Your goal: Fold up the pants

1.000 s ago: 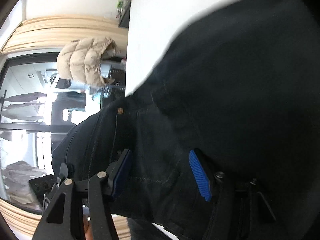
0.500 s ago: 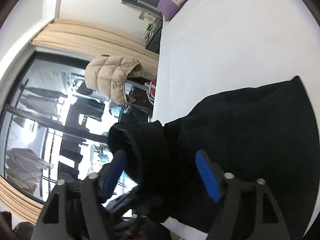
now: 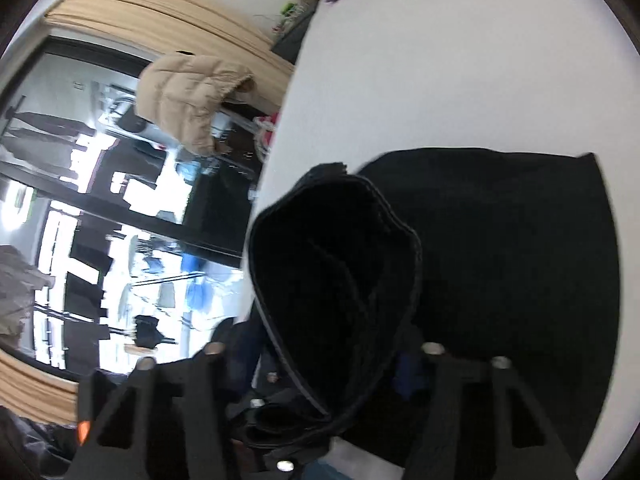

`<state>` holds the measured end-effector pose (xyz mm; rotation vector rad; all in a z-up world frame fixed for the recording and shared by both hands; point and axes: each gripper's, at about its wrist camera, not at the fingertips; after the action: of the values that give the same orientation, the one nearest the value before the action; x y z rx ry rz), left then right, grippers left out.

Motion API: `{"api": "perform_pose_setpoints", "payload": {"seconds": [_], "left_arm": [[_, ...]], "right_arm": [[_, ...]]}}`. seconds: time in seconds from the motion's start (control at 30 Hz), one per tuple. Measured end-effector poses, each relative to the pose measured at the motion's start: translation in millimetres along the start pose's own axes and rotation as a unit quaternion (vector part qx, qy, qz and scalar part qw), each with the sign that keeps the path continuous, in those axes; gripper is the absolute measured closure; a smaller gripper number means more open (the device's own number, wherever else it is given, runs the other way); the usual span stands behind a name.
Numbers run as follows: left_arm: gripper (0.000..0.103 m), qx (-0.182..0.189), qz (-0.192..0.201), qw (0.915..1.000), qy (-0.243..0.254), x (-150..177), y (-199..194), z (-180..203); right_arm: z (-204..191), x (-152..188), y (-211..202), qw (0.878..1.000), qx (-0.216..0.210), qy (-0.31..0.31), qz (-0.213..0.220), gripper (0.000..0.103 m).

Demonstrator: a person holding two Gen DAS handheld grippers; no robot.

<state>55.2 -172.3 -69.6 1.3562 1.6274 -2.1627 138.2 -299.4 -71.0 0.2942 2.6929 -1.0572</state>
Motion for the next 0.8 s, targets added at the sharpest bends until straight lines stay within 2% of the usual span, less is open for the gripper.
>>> {"api": "perform_pose_setpoints", "payload": {"seconds": [0.1,0.43,0.67,0.77,0.8], "left_arm": [[0.087,0.007,-0.004,0.9999,0.006,-14,22,15],[0.087,0.021,-0.011,0.9984,0.052,-69,88,79],[0.087,0.035,-0.025,0.9966,0.071,-89,135,115],[0.087,0.042,-0.030,0.9964,0.067,-91,150,120],[0.087,0.045,-0.032,0.9965,0.063,-92,152,110]], "right_arm": [[19,1,-11,1.000,0.010,0.011,0.009,0.085],[72,-14,-43,0.998,0.049,0.014,0.023,0.087],[117,-5,-55,0.998,0.049,0.044,0.023,0.088],[129,-5,-58,0.997,0.049,0.050,0.026,0.088],[130,-5,-58,0.997,0.050,0.052,0.027,0.088]]}}
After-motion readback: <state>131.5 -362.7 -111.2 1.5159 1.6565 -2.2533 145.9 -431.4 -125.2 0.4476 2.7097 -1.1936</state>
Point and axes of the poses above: each gripper's, at about its wrist camera, not at the fingertips, and y roughly the way its jaws point, z to its right, x to its underside, and after that the axes turned 4 degrees about z, right-handed
